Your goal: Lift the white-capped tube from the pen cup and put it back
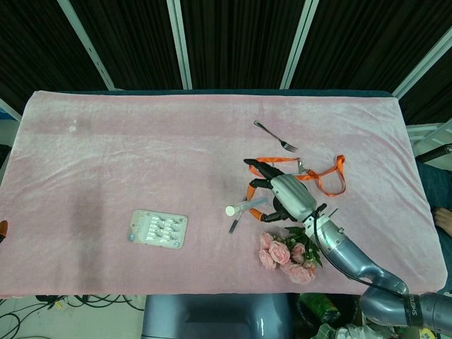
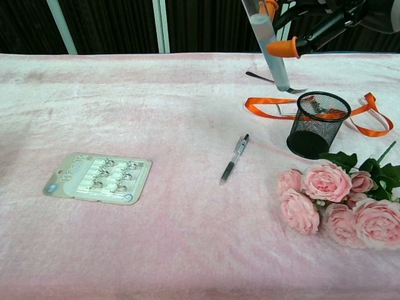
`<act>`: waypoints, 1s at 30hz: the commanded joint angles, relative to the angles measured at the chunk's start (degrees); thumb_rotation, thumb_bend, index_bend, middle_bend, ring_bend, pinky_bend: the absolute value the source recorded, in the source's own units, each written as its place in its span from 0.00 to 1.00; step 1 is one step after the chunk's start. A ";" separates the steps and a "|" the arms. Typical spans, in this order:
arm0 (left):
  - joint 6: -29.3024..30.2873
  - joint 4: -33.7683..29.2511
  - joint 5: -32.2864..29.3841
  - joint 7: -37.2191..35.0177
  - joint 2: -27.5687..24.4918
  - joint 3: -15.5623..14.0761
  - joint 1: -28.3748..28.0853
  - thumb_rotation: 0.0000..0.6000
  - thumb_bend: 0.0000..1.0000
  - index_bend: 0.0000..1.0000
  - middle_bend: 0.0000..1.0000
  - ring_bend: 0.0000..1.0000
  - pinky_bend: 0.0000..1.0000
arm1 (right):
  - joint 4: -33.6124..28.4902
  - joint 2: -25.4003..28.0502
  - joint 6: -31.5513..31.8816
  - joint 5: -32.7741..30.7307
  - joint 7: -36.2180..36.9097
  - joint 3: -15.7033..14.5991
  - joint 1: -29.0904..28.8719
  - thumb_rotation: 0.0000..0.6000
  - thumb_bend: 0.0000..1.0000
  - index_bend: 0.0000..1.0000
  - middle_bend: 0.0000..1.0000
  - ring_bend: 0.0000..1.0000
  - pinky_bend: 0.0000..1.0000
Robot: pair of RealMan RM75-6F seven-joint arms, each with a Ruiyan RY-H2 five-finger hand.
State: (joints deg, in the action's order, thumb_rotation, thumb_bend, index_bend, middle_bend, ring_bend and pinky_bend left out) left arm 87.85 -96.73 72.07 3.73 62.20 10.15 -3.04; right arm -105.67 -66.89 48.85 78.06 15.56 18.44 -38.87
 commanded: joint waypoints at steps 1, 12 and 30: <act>0.05 0.04 -0.07 0.02 0.00 0.05 0.02 1.00 0.34 0.16 0.09 0.00 0.02 | 0.82 -0.84 0.08 -7.79 0.65 1.21 -1.24 1.00 0.39 0.66 0.06 0.08 0.16; 0.22 0.19 -0.38 0.73 0.30 0.23 -0.06 1.00 0.34 0.16 0.09 0.00 0.02 | 6.09 2.96 -5.33 -13.00 8.44 1.98 -1.14 1.00 0.39 0.66 0.06 0.08 0.16; 0.47 0.13 -0.69 1.19 0.39 0.41 0.02 1.00 0.34 0.16 0.09 0.00 0.02 | 12.98 -0.19 -8.37 -13.78 10.40 -1.15 -1.25 1.00 0.39 0.66 0.06 0.08 0.16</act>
State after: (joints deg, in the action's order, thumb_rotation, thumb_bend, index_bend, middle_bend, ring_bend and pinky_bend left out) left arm 88.34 -96.60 71.39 4.92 62.59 10.56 -3.02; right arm -93.00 -66.82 40.67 64.36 25.79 17.48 -40.15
